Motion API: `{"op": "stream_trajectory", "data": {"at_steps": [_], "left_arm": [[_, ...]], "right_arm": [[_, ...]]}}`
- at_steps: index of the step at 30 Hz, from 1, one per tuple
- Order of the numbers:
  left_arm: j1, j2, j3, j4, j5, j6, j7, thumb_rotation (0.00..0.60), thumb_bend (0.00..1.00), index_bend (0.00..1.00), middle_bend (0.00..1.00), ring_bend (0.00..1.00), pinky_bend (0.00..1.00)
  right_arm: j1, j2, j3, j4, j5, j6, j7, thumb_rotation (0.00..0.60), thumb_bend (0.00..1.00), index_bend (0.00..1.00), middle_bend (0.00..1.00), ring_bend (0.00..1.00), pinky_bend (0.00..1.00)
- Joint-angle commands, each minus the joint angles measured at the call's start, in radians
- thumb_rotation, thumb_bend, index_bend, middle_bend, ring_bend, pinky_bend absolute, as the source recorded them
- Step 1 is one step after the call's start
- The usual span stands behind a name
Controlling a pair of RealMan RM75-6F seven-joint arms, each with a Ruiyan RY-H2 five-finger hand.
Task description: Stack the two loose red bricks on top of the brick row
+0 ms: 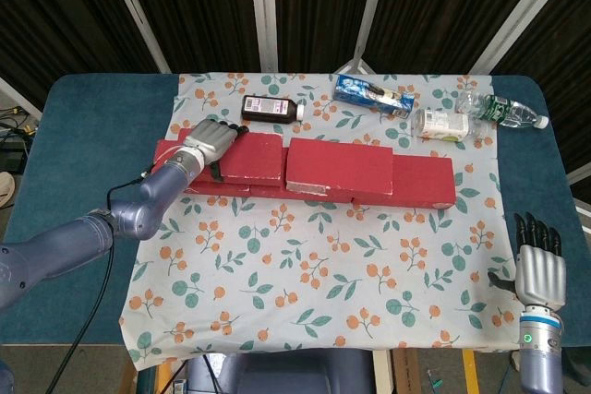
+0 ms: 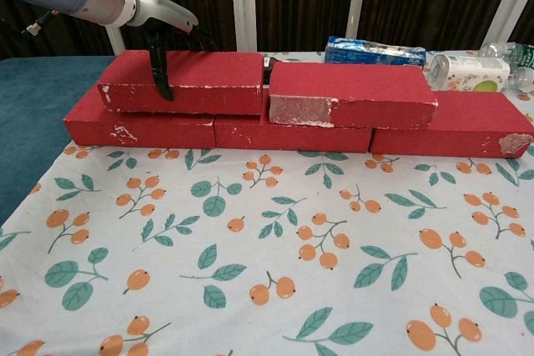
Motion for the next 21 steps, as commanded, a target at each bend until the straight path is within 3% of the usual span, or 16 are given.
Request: {"op": "stream_trajectory", "data": {"at_steps": [1, 21], "left_arm": [[-0.006, -0.004, 0.007, 0.004, 0.004, -0.002, -0.007, 0.600, 0.07, 0.40, 0.37, 0.15, 0.20], [-0.062, -0.030, 0.074, 0.012, -0.034, 0.017, -0.046, 0.600, 0.07, 0.40, 0.37, 0.15, 0.20]], "right_arm": [[0.000, 0.000, 0.001, 0.000, 0.002, 0.000, 0.000, 0.600, 0.15, 0.00, 0.00, 0.00, 0.00], [-0.002, 0.006, 0.008, -0.004, 0.011, 0.002, 0.008, 0.600, 0.15, 0.00, 0.00, 0.00, 0.00]]}}
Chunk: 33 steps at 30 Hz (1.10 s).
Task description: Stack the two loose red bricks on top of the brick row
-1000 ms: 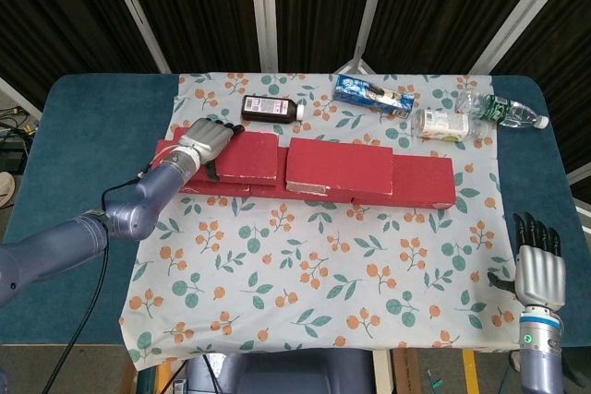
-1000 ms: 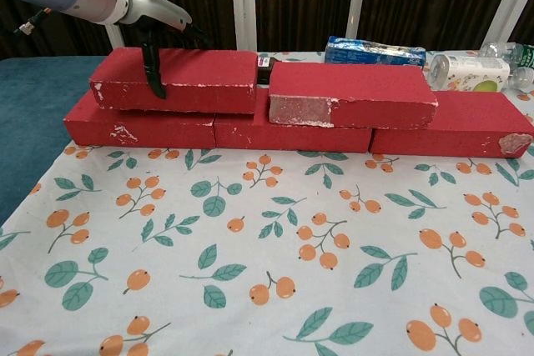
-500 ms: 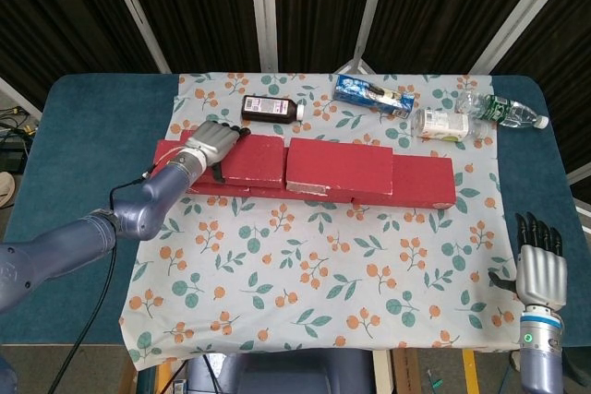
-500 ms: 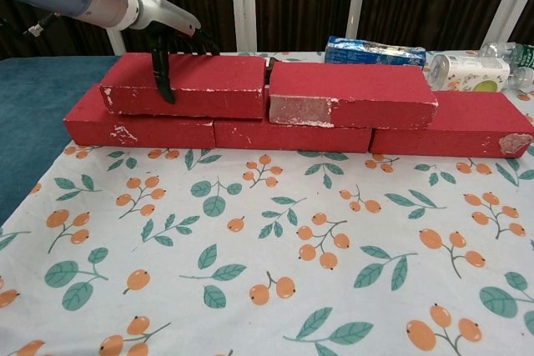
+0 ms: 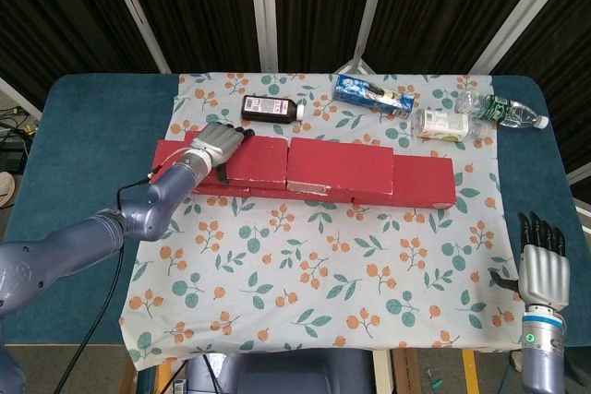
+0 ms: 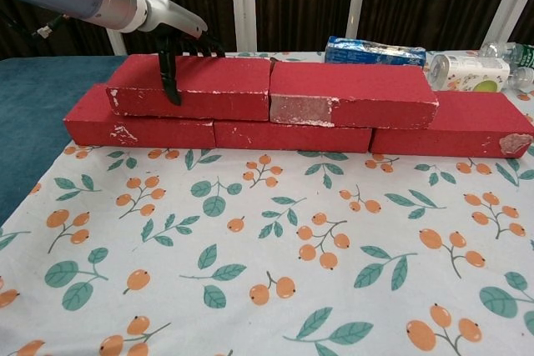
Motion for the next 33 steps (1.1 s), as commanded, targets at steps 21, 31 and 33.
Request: {"op": "stream_trajectory", "data": {"at_steps": [21, 31, 33], "left_arm": [[-0.041, -0.026, 0.052, 0.019, -0.050, 0.010, -0.018, 0.600, 0.07, 0.40, 0.37, 0.15, 0.20], [-0.054, -0.021, 0.078, 0.004, -0.071, 0.015, -0.019, 0.600, 0.07, 0.39, 0.37, 0.15, 0.20], [-0.057, -0.024, 0.082, 0.007, -0.076, 0.016, -0.019, 0.600, 0.07, 0.39, 0.37, 0.15, 0.20]], "right_arm": [[0.003, -0.003, 0.002, 0.000, 0.010, -0.003, -0.007, 0.600, 0.15, 0.00, 0.00, 0.00, 0.00], [0.002, -0.001, 0.002, -0.002, 0.011, -0.004, -0.006, 0.600, 0.15, 0.00, 0.00, 0.00, 0.00], [0.002, -0.001, 0.002, -0.002, 0.012, -0.003, -0.006, 0.600, 0.15, 0.00, 0.00, 0.00, 0.00]]}}
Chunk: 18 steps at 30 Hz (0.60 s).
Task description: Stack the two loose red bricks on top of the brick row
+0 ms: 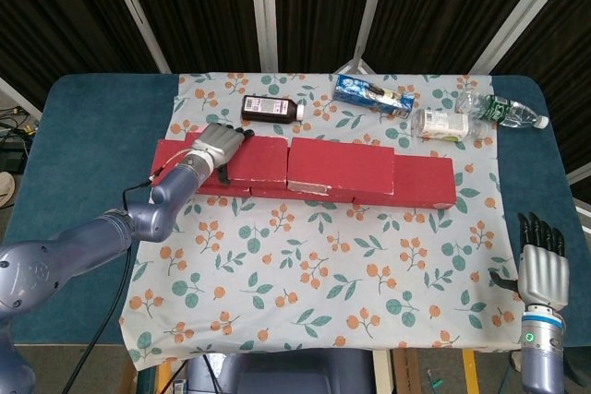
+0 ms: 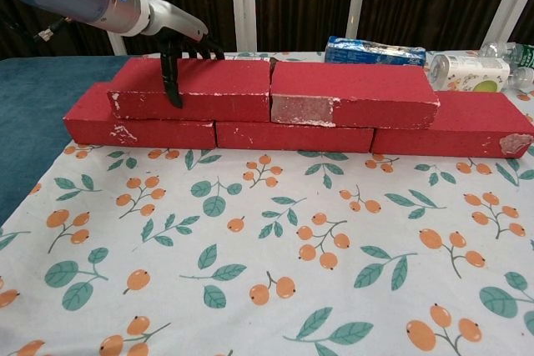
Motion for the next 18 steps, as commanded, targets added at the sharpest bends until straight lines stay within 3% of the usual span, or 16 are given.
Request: {"op": "stream_trajectory", "data": {"at_steps": [1, 13, 18], "left_arm": [[-0.003, -0.004, 0.004, 0.003, -0.005, 0.002, -0.001, 0.600, 0.07, 0.38, 0.37, 0.15, 0.20], [-0.014, -0.016, 0.026, 0.010, -0.021, 0.003, 0.000, 0.600, 0.07, 0.36, 0.34, 0.13, 0.20], [-0.019, -0.010, 0.029, 0.002, -0.028, 0.006, -0.003, 0.600, 0.05, 0.27, 0.24, 0.09, 0.19]], "right_arm": [[0.000, 0.000, 0.000, 0.000, 0.001, 0.000, -0.001, 0.600, 0.15, 0.00, 0.00, 0.00, 0.00], [0.000, 0.000, 0.001, -0.003, 0.004, 0.002, -0.003, 0.600, 0.15, 0.00, 0.00, 0.00, 0.00], [0.000, -0.001, 0.000, -0.004, 0.003, 0.004, -0.005, 0.600, 0.15, 0.00, 0.00, 0.00, 0.00]]}}
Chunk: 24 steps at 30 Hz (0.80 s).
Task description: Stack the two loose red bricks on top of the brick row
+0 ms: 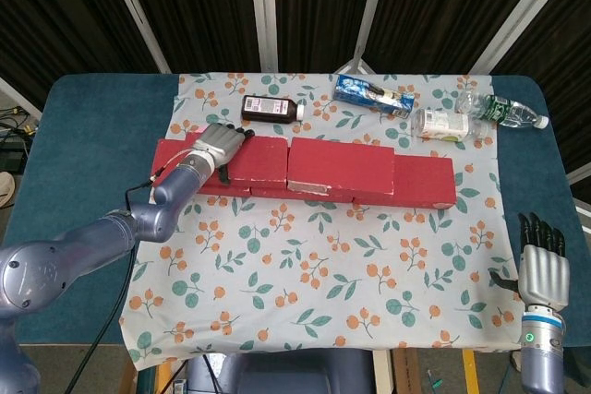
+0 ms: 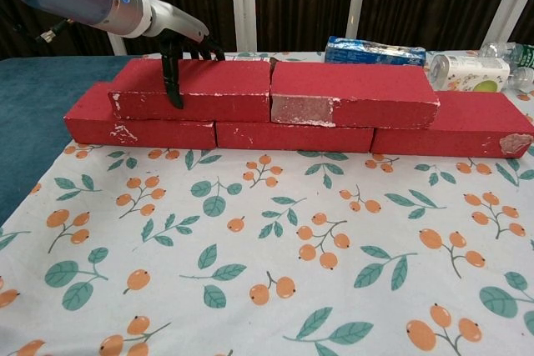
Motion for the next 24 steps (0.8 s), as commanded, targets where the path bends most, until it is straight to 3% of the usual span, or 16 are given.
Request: {"op": "stream_trajectory", "data": {"at_steps": [1, 5, 9, 24], "left_arm": [[-0.004, 0.005, 0.001, -0.005, -0.006, -0.001, -0.002, 0.600, 0.04, 0.25, 0.22, 0.08, 0.19], [-0.015, 0.016, 0.009, -0.020, -0.016, -0.003, 0.000, 0.600, 0.00, 0.16, 0.08, 0.02, 0.18], [-0.025, 0.020, 0.021, -0.028, -0.031, -0.007, 0.002, 0.600, 0.00, 0.09, 0.01, 0.00, 0.17], [-0.056, 0.014, 0.067, -0.026, -0.085, 0.000, 0.012, 0.600, 0.00, 0.01, 0.00, 0.00, 0.14]], "right_arm": [[0.000, 0.000, 0.000, -0.001, 0.001, 0.001, 0.000, 0.600, 0.15, 0.00, 0.00, 0.00, 0.00], [-0.001, 0.000, 0.002, -0.002, 0.003, 0.004, -0.001, 0.600, 0.15, 0.00, 0.00, 0.00, 0.00], [-0.001, 0.000, 0.002, -0.003, 0.004, 0.002, -0.001, 0.600, 0.15, 0.00, 0.00, 0.00, 0.00], [-0.001, -0.002, 0.006, -0.005, 0.018, 0.004, -0.008, 0.600, 0.15, 0.00, 0.00, 0.00, 0.00]]}}
